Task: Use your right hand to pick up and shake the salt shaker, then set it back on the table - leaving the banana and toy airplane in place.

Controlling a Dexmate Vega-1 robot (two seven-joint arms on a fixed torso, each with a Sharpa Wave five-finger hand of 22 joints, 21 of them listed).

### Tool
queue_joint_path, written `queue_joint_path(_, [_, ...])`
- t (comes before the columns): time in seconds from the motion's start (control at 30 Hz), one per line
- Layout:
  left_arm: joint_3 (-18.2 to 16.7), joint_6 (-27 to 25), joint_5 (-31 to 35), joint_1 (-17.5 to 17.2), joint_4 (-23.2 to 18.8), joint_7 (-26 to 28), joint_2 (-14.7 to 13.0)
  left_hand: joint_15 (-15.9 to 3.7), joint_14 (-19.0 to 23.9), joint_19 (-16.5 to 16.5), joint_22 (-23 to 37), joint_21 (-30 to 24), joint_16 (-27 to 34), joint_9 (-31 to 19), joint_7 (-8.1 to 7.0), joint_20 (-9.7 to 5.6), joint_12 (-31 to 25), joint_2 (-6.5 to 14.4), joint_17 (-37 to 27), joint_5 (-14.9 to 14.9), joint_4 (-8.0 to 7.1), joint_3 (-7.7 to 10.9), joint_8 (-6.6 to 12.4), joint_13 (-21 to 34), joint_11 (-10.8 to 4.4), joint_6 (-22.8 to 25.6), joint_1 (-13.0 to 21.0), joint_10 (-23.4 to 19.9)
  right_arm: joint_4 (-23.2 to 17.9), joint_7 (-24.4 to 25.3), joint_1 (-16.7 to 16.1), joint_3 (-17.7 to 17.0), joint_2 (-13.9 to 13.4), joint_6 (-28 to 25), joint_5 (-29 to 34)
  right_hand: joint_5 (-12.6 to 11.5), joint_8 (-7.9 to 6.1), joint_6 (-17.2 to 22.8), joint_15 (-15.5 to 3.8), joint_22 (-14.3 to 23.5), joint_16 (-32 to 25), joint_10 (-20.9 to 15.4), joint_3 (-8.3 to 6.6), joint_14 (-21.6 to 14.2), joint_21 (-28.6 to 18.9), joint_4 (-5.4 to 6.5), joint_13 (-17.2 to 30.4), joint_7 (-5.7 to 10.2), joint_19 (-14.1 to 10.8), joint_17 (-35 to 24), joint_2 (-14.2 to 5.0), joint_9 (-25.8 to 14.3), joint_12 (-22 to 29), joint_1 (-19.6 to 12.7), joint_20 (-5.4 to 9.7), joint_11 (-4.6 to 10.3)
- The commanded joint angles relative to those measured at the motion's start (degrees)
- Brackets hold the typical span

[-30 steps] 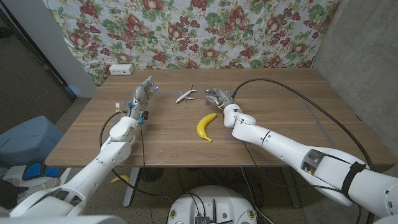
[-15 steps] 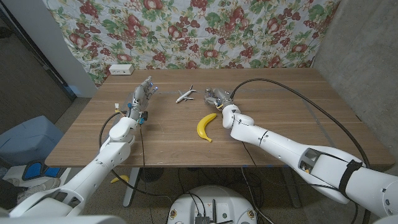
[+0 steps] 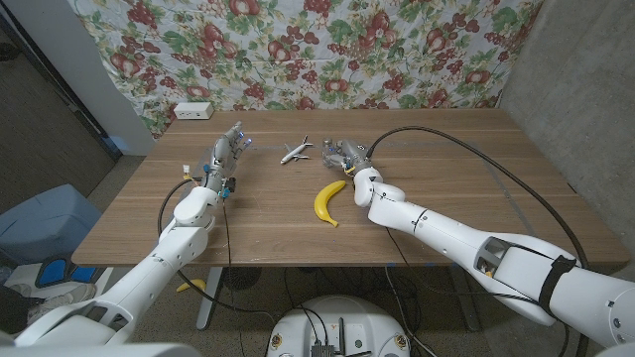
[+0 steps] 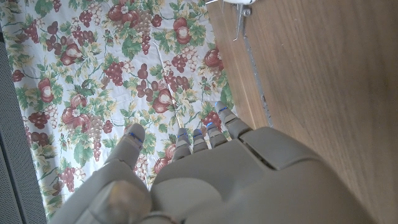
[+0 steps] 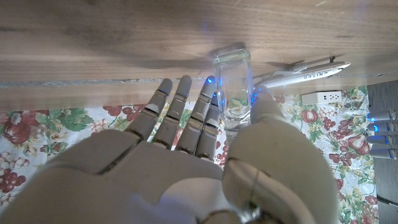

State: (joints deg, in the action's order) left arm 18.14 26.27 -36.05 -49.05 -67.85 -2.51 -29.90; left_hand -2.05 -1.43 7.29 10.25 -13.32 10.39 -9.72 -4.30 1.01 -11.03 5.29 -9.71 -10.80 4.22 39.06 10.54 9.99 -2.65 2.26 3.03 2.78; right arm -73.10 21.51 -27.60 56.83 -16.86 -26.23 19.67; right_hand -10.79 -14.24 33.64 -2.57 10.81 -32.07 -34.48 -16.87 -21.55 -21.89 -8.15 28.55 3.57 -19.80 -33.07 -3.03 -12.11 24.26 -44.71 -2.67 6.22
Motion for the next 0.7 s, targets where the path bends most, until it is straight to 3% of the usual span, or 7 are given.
queue_joint_path(0.03, [0.01, 0.1, -0.06, 0.39, 0.42, -0.23, 0.06, -1.1, 0.1, 0.55, 0.15, 0.09, -0.15, -0.22, -0.2, 0.05, 0.06, 1.75, -0.16, 0.07, 0.3, 0.25, -0.2, 0.24, -0.24, -0.15, -0.61, -0.17, -0.51, -4.26, 1.27, 0.72, 0.17, -4.04, -0.46, 0.25, 1.24, -3.06, -5.33, 0.18, 0.93, 3.5, 1.16, 1.49, 0.37, 0.2, -0.65, -0.64, 0.5, 0.38, 1.84, 0.09, -2.29, 2.39, -1.06, -1.76])
queue_joint_path(0.23, [0.09, 0.07, 0.02, 0.69, 0.61, -0.39, 0.05, -1.07, 0.11, 0.58, 0.15, 0.15, -0.15, -0.22, -0.2, 0.06, 0.08, 1.81, -0.14, 0.06, 0.37, 0.31, -0.21, 0.24, -0.23, -0.19, -0.56, -0.12, -0.16, -4.98, 1.79, 1.04, 0.56, -5.37, -0.79, 0.43, 1.85, -4.79, -4.72, 0.16, 1.24, 5.04, 1.86, 1.79, 0.65, 0.43, -1.04, -1.15, 0.97, 0.59, 2.41, 0.1, -3.39, 3.42, -1.66, -2.1])
queue_joint_path(0.47, [0.13, -0.22, 0.11, 0.69, 0.48, -0.14, 0.0, -1.04, 0.12, 0.6, 0.15, 0.22, -0.17, -0.22, -0.08, 0.07, 0.08, 1.89, -0.08, 0.06, 0.56, 0.41, -0.21, 0.24, -0.15, -0.23, -0.38, -0.1, 1.61, -1.34, 1.33, 0.21, 1.93, -3.79, -1.47, 0.81, 1.61, -4.48, -4.53, 0.17, 0.99, 3.74, 3.01, 0.84, 0.82, 1.73, -1.37, -1.95, 1.1, 0.52, 2.5, 0.1, -3.35, 6.31, -1.79, -2.49])
queue_joint_path(0.7, [0.14, -0.37, 0.25, 0.6, 0.31, 0.21, -0.06, -0.98, 0.11, 0.62, 0.15, 0.31, -0.2, -0.22, -0.07, 0.1, 0.08, 2.14, -0.02, 0.06, 0.84, 0.56, -0.23, 0.23, -0.16, -0.33, -0.04, -0.1, 3.55, 0.45, 1.64, -0.06, 3.18, -2.72, -2.22, 0.85, 1.58, -4.54, -4.3, 0.18, 0.98, 3.41, 3.47, 0.75, 0.91, 2.25, -1.47, -2.2, 1.17, 0.41, 2.39, 0.1, -3.43, 7.59, -1.82, -2.49])
